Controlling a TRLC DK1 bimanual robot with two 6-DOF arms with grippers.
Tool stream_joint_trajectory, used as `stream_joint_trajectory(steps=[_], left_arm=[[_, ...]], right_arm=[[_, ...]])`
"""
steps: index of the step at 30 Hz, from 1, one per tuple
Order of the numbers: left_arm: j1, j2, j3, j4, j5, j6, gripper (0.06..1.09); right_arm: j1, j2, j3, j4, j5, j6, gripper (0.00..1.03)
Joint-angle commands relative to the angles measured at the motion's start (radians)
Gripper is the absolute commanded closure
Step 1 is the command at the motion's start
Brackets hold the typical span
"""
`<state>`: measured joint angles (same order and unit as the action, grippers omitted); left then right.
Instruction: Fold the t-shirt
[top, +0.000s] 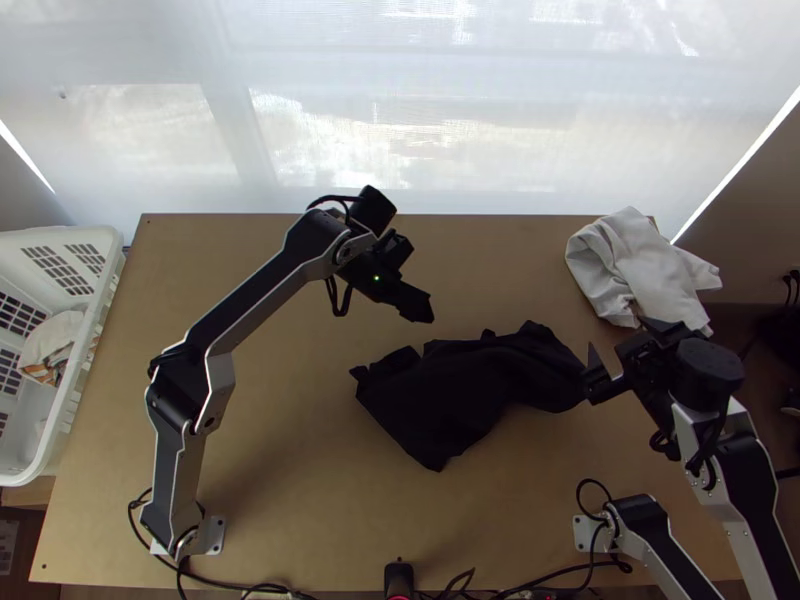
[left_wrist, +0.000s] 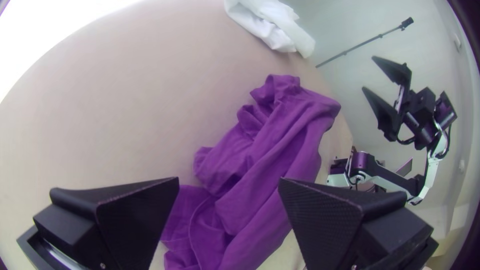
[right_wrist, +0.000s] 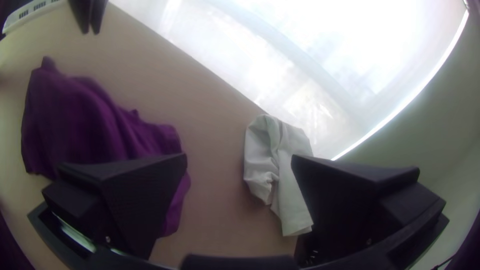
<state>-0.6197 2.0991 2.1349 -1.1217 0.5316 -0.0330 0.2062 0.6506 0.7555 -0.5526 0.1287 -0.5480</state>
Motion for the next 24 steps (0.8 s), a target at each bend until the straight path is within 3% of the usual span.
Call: stream_joint_trajectory(steps=[1, 9, 15, 17, 20, 21, 24], left_arm=[[-0.084, 0.082, 0.040, -0.009, -0.010, 0.002, 0.12], [-0.169, 0.176, 0.092, -0.006, -0.159, 0.019, 0.12], [-0.187, 0.205, 0.103, -0.004, -0.174, 0.027, 0.16], [-0.192, 0.214, 0.103, -0.004, -0.174, 0.031, 0.33], [-0.196, 0.225, 0.106, -0.007, -0.173, 0.042, 0.90], [-0.196, 0.225, 0.106, -0.009, -0.173, 0.042, 1.01], [-0.184, 0.213, 0.105, -0.015, -0.173, 0.044, 1.05]], right_arm=[[-0.054, 0.107, 0.113, 0.048, -0.026, 0.106, 0.05], [-0.053, 0.155, 0.186, 0.059, -0.024, 0.169, 0.05], [-0.053, 0.144, 0.177, 0.059, -0.024, 0.192, 0.05], [-0.053, 0.142, 0.169, 0.059, -0.024, 0.197, 0.05], [-0.051, 0.142, 0.165, 0.062, -0.024, 0.203, 0.05], [-0.051, 0.144, 0.165, 0.063, -0.024, 0.206, 0.05], [-0.042, 0.150, 0.171, 0.074, -0.024, 0.217, 0.05]])
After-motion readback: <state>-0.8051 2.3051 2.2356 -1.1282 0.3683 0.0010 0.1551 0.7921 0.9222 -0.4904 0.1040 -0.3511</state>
